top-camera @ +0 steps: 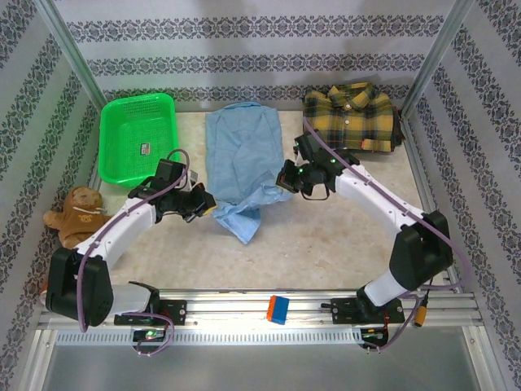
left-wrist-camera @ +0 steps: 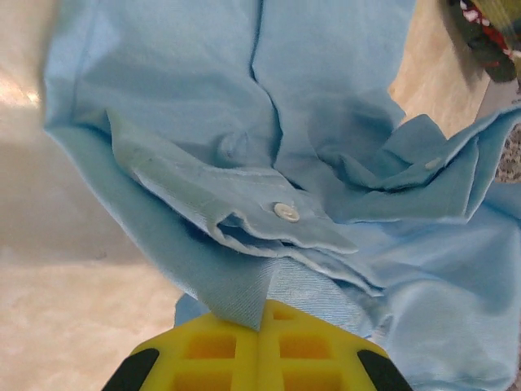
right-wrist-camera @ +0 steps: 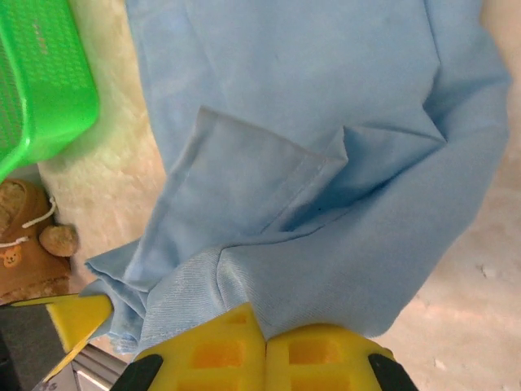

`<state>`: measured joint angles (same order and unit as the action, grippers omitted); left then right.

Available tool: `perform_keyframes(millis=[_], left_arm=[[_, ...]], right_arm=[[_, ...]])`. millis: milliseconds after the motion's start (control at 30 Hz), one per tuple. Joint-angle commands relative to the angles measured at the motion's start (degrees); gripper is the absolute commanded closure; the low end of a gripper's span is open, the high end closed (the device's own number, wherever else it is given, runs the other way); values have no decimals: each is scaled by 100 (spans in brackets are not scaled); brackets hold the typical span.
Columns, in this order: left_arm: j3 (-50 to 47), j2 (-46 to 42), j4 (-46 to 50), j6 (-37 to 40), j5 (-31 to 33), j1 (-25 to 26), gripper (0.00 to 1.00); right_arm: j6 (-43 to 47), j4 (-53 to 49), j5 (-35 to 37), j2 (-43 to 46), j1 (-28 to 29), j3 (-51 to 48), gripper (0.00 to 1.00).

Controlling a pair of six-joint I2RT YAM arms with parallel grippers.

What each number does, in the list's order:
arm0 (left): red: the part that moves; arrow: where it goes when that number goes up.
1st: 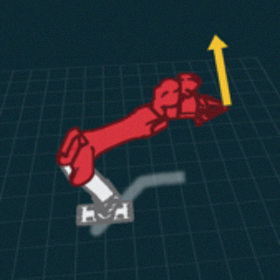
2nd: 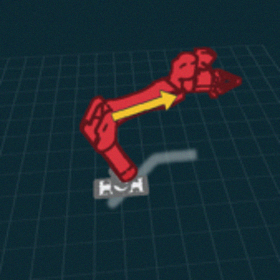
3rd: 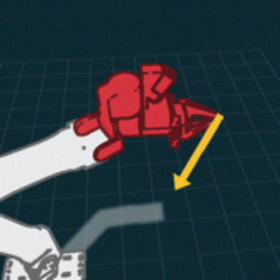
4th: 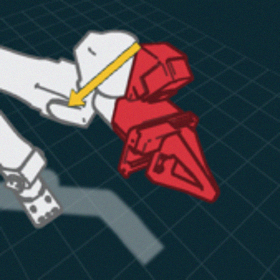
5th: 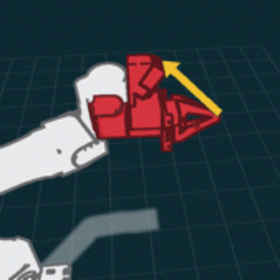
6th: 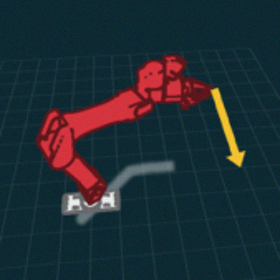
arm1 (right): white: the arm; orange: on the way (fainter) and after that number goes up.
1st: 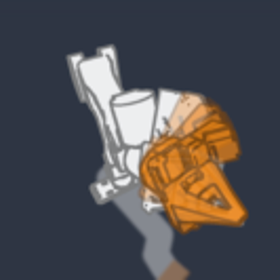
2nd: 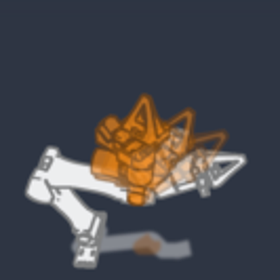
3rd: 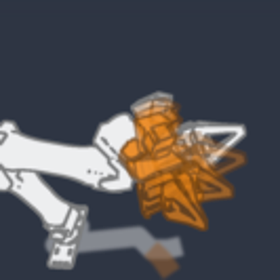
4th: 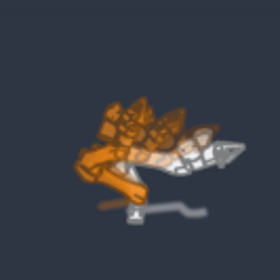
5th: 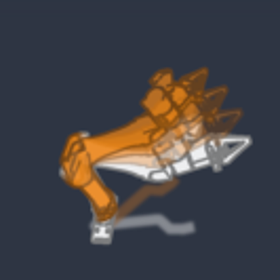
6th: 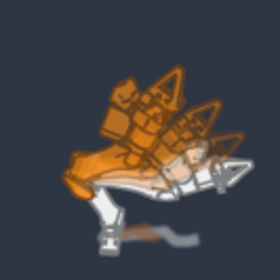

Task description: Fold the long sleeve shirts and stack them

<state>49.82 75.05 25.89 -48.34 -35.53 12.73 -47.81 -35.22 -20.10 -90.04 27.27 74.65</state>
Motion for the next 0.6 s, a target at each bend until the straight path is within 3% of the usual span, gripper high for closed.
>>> perform_keyframes(millis=[0,567], left_arm=[[355,222,-263,-106,174,-142,100],[1540,1527,-653,207,626,-590,100]], right_arm=[[380,-283,-155,-286,-178,412,100],[1043,-662,-639,-1976,-862,2276,100]])
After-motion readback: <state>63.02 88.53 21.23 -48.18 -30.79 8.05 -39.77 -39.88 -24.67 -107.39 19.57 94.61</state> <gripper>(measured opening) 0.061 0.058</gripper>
